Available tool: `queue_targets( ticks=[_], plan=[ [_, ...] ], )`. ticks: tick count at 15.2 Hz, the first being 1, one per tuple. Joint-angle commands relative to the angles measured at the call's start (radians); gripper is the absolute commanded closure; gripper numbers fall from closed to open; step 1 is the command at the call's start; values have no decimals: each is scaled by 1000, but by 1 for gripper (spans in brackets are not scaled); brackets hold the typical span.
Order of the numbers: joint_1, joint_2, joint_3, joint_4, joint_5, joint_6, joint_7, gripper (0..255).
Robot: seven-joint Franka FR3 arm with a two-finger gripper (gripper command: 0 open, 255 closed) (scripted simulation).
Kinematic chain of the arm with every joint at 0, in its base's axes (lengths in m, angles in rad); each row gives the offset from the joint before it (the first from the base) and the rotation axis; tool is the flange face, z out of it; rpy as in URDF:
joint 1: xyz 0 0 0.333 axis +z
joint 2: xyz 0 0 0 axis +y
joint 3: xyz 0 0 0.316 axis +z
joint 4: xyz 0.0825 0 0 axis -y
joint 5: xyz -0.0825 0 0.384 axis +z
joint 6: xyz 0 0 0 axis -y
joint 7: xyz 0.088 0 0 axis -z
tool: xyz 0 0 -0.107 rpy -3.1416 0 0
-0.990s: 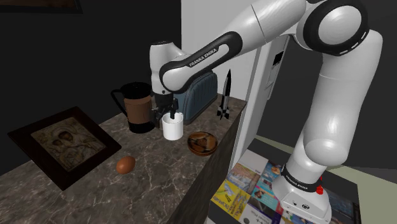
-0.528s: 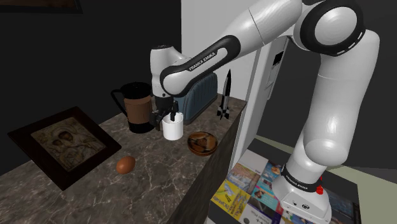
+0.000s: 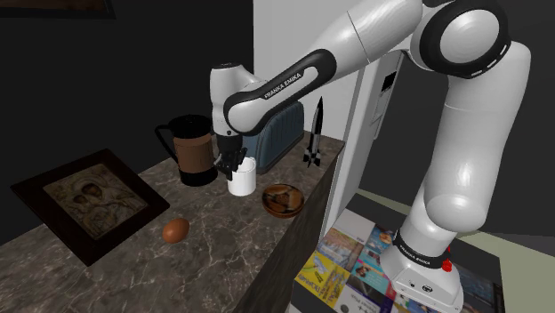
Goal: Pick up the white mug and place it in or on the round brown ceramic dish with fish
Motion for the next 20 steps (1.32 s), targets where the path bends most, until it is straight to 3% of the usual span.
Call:
queue_targets(
  ticks=[1,4,20],
  plan=[
    [0,0,0,0,0,0,0,255],
    [0,1,0,0,0,0,0,255],
    [-7,-88,6,114,39,-198,-28,255]
  ],
)
